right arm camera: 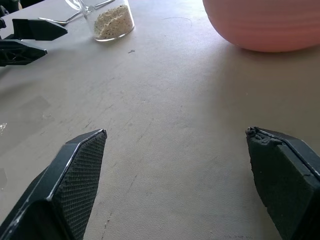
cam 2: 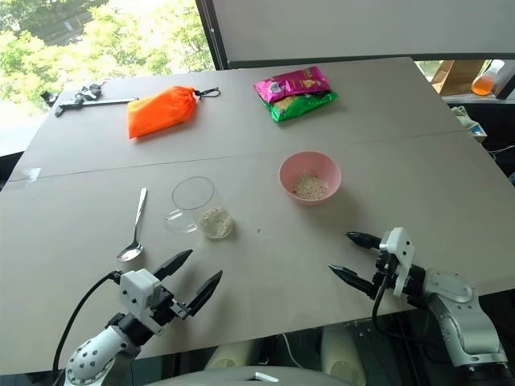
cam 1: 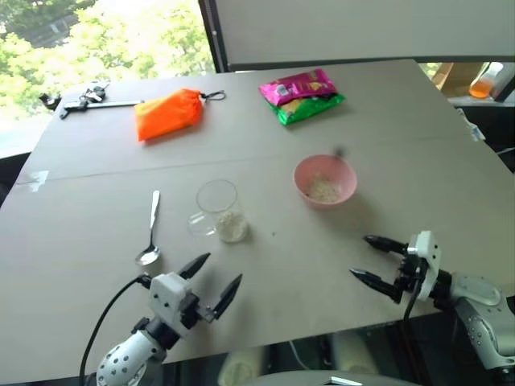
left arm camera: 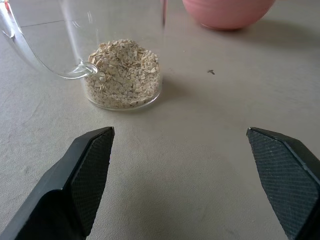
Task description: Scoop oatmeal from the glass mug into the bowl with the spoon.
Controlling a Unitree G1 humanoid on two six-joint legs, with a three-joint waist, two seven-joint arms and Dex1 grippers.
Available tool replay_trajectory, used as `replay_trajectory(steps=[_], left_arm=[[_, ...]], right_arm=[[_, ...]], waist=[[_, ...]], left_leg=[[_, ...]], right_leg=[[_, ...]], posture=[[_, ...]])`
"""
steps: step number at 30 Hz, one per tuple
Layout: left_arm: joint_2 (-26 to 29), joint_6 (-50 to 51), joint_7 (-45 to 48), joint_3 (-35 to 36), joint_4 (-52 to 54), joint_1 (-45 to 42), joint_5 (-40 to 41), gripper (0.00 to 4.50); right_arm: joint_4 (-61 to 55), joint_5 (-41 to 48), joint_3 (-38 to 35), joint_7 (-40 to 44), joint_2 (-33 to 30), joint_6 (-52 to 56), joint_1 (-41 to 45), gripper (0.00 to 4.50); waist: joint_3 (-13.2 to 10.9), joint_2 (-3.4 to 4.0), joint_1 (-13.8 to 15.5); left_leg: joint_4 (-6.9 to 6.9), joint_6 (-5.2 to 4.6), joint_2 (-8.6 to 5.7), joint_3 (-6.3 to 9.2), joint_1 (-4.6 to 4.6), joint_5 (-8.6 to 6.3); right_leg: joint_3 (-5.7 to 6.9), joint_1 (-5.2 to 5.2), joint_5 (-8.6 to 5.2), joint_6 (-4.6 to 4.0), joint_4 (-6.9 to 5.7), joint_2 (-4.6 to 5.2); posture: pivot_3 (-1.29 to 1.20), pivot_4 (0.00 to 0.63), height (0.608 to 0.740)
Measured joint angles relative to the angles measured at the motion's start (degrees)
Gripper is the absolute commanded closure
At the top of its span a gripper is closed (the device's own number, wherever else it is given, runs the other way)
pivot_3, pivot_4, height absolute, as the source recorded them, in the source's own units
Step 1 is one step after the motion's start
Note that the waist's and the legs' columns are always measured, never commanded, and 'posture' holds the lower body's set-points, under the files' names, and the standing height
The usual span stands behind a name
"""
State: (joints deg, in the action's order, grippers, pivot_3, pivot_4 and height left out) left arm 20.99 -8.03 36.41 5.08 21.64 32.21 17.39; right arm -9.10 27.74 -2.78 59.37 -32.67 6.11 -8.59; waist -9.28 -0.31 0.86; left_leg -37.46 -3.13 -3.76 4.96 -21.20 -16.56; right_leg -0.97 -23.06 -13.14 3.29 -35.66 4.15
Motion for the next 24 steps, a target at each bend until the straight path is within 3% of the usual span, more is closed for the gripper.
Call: replay_trajectory(steps=[24], left_arm=[[0.0, 1.3, 0.1, -0.7, 0.0, 1.6, 0.9, 0.07]], right_arm=[[-0.4, 0.0, 0.1, 1.0, -0.4, 0.1, -0.5, 0.0]], waist=[[0.0, 0.01, 0.0]], left_leg=[[-0.08, 0.0, 0.0, -0.02, 0.02, 0.02]], right_leg=[[-0.02, 0.0, 0.01, 0.0, -0.1, -0.01]], posture=[[0.0, 0.15, 0.74]])
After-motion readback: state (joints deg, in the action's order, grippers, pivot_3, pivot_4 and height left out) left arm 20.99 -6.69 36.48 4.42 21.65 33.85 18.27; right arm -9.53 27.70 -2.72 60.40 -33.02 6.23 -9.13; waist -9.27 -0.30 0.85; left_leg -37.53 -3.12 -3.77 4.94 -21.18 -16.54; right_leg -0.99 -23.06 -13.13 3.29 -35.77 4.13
